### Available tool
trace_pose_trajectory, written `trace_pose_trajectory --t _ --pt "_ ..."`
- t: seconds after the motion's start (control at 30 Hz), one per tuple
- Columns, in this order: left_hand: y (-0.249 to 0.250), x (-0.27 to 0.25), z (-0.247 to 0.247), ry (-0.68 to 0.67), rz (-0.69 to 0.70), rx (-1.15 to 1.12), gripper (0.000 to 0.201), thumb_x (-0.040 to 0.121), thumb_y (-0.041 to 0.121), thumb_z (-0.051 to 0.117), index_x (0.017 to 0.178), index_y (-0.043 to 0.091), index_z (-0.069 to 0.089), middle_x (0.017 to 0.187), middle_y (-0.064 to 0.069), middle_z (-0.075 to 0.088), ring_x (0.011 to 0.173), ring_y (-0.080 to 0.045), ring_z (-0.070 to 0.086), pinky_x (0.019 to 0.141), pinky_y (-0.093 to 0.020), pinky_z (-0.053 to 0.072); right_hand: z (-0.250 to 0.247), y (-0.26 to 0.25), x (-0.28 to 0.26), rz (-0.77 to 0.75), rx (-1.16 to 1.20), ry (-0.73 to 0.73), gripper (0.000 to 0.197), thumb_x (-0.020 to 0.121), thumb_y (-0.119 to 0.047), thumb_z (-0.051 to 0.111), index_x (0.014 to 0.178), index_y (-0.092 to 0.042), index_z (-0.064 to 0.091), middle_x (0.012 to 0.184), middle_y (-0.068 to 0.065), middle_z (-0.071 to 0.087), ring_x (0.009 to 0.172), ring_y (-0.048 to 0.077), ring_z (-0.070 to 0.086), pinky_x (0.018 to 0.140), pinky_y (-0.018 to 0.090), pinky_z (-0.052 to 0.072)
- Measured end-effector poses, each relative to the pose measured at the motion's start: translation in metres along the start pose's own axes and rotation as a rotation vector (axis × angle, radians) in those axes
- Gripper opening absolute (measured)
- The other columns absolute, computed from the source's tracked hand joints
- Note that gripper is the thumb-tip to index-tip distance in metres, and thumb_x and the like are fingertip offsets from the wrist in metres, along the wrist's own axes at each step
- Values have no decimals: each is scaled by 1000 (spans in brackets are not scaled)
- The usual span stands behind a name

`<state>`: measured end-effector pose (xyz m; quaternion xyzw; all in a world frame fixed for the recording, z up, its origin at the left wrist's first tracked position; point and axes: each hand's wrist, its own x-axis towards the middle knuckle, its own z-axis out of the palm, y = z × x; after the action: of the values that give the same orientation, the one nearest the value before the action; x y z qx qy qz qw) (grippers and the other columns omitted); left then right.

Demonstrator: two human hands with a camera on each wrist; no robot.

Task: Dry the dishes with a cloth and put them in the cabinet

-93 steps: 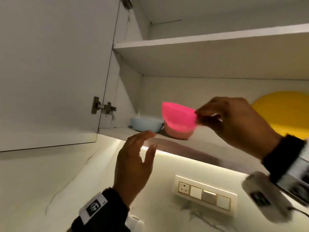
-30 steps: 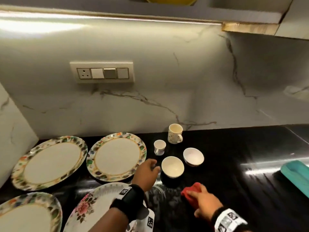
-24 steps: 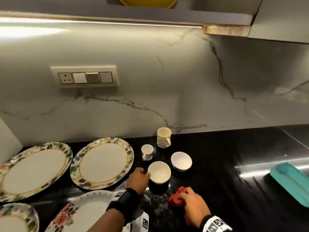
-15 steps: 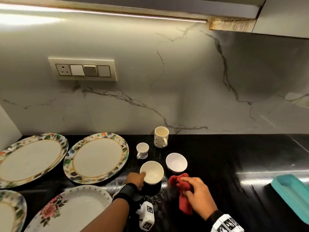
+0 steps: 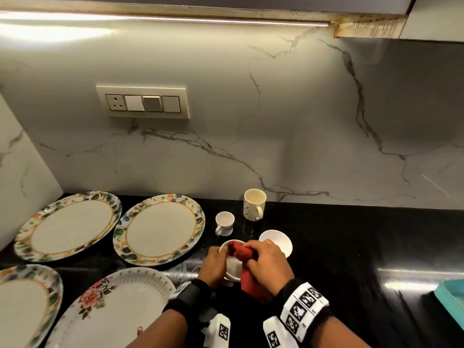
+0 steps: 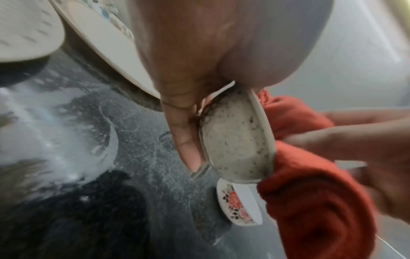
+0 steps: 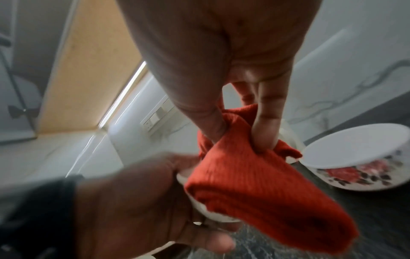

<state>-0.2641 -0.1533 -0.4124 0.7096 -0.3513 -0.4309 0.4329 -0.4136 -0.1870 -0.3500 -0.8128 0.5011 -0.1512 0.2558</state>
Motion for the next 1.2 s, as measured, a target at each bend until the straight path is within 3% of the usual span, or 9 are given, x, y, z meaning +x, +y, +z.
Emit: trace_pose_trajectory --t 0.17,0.3,0.47,0.6,0.73,0.87,0.97,1.07,1.2 --pt "7 -24 -4 64 222 -11 38 92 52 28 93 46 66 98 6 68 94 -12 65 87 -37 52 17 -21 0 -41 -192 -61 33 84 -22 54 114 -29 65 107 5 59 104 24 56 88 33 42" --pt "4 -29 -11 107 244 191 57 80 73 20 104 39 60 100 9 66 95 -11 62 84 -40 52 30 -36 -7 -5 -176 -44 30 88 -24 48 113 -27 64 107 7 61 101 29 60 87 37 47" --pt "2 -40 -27 69 273 226 55 85 67 20 108 36 59 103 7 67 98 -12 62 87 -41 50 37 -58 -12 206 90 -12 19 80 -22 60 92 -25 74 97 4 73 97 25 66 83 29 51" --pt "6 -44 -55 14 313 148 53 89 66 19 101 40 63 96 11 69 91 -4 64 86 -39 52 46 -74 -15 251 412 -36 24 78 -20 67 71 -43 71 84 -5 74 85 15 70 82 33 56" --pt "24 -45 -86 -42 327 90 64 90 67 16 97 27 65 94 4 69 91 -11 64 88 -40 51 46 -90 -11 59 502 -137 33 76 -22 65 93 -48 72 95 -10 75 94 11 69 92 40 54" --pt "48 -49 -111 -128 335 73 61 88 62 18 82 23 63 87 -2 68 87 -18 65 86 -42 53 28 -107 -15 -108 380 -201 48 80 -3 58 110 -38 70 111 -10 71 106 7 64 99 33 50" --pt "59 -53 -120 -242 353 97 62 92 58 22 84 15 66 84 -6 67 83 -20 63 86 -41 50 9 -118 -29 -322 152 -227 53 77 9 49 114 -22 70 124 -10 61 117 6 54 102 20 44" --pt "60 -58 -125 -384 394 162 57 99 51 20 105 21 69 100 -1 70 94 -12 66 86 -29 51 -8 -118 -39 -599 -255 -295 38 85 -5 56 113 -27 68 130 -12 53 121 9 38 104 17 30" --pt "59 -59 -128 -457 294 106 52 96 58 18 110 37 64 110 3 69 100 -7 65 93 -36 53 -20 -114 -40 -789 -681 -138 29 77 -24 73 104 -35 68 121 -8 59 97 15 54 85 27 51"
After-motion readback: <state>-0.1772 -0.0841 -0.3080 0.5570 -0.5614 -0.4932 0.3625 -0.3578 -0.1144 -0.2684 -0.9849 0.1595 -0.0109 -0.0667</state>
